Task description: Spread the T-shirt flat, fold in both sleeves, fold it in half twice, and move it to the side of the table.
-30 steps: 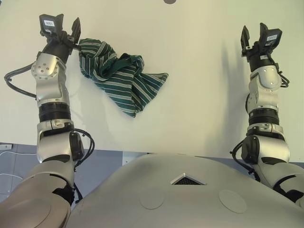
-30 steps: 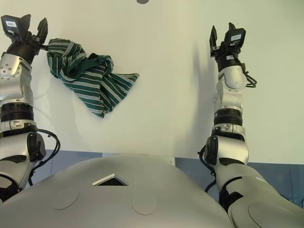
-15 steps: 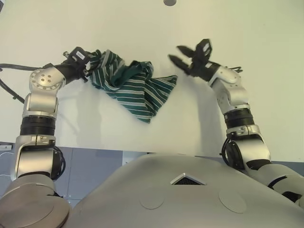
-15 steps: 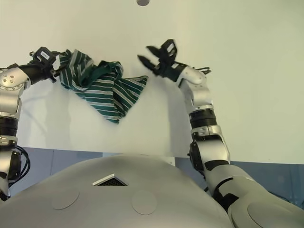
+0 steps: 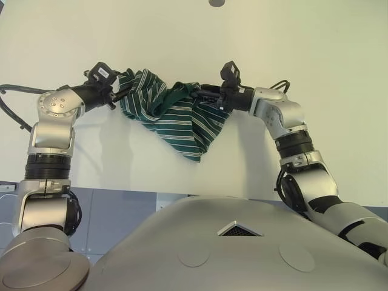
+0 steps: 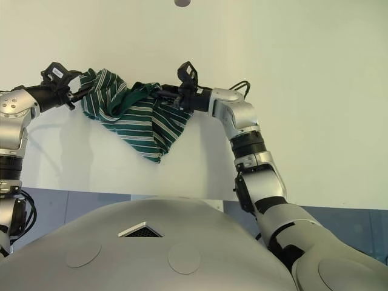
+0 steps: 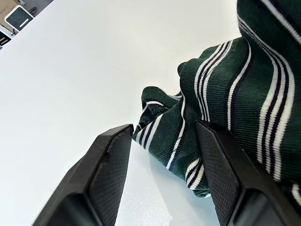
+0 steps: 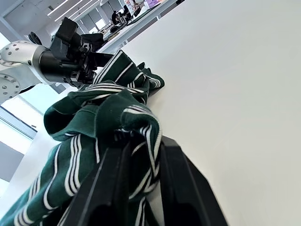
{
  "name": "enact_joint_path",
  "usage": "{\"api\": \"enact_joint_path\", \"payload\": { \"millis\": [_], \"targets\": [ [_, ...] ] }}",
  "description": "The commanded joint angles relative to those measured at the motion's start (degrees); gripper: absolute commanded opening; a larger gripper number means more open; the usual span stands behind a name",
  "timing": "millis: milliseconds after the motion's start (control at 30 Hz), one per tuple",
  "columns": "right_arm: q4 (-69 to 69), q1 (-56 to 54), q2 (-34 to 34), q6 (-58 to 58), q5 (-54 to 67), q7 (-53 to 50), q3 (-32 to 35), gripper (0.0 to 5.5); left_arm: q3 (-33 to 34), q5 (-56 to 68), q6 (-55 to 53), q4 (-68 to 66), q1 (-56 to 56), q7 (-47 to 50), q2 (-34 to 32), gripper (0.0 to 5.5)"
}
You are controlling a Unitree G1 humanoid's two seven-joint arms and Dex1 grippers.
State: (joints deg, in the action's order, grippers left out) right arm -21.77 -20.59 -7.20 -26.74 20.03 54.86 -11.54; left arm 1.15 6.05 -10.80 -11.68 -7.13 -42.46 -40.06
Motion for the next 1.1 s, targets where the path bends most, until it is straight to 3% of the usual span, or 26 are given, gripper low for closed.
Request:
{"api": "enact_joint_path", "payload": {
  "millis": [33, 233, 533, 600, 767, 833, 933, 1000, 1100],
  "targets": [
    [4.47, -1.32, -0.36, 1.98, 0.08, -2.42, 2.29, 0.23, 4.88, 2.25, 1.02, -1.32, -4.81, 1.76, 0.02, 2.47],
    [24.82, -7.69, -12.69, -4.80, 7.08, -0.58, 11.56, 0.05, 3.66, 2.09, 2.44, 1.21, -7.11, 2.70, 3.07, 2.47],
    [35.33, -19.48, -23.48, -7.81, 11.96, 3.26, 13.86, 0.05, -1.00, 5.95, 1.44, 6.48, -15.12, -1.42, 9.03, 2.47],
    [38.88, -14.89, -27.83, -8.41, 12.06, 6.27, 12.66, 0.05, -1.62, 6.34, 1.30, 6.91, -14.79, -2.86, 8.89, 2.47],
    [61.76, 14.09, -42.34, -13.52, 21.27, 18.06, 13.43, 0.05, -5.24, 2.09, 4.33, 0.99, -14.36, -5.93, 6.77, 2.47],
    [64.21, 21.99, -45.92, -11.40, 17.80, 18.92, 10.95, 0.05, -8.95, -1.49, 6.75, -1.56, -14.84, -6.46, 7.60, 2.47],
    [59.41, 24.62, -46.03, -6.83, 9.19, 15.45, 5.73, 0.05, -15.46, -8.00, 10.98, -8.49, -16.08, -7.03, 9.04, 2.47],
    [55.45, 24.83, -44.97, -3.90, 4.15, 13.00, 2.53, 0.05, -23.62, -20.36, 13.96, -12.54, -15.31, -6.34, 3.96, 2.47],
    [51.15, 26.78, -44.52, -0.35, -0.99, 10.06, 0.22, 0.05, -23.95, -16.97, 8.93, 3.83, -6.39, -15.97, -3.36, 2.47]
  ]
}}
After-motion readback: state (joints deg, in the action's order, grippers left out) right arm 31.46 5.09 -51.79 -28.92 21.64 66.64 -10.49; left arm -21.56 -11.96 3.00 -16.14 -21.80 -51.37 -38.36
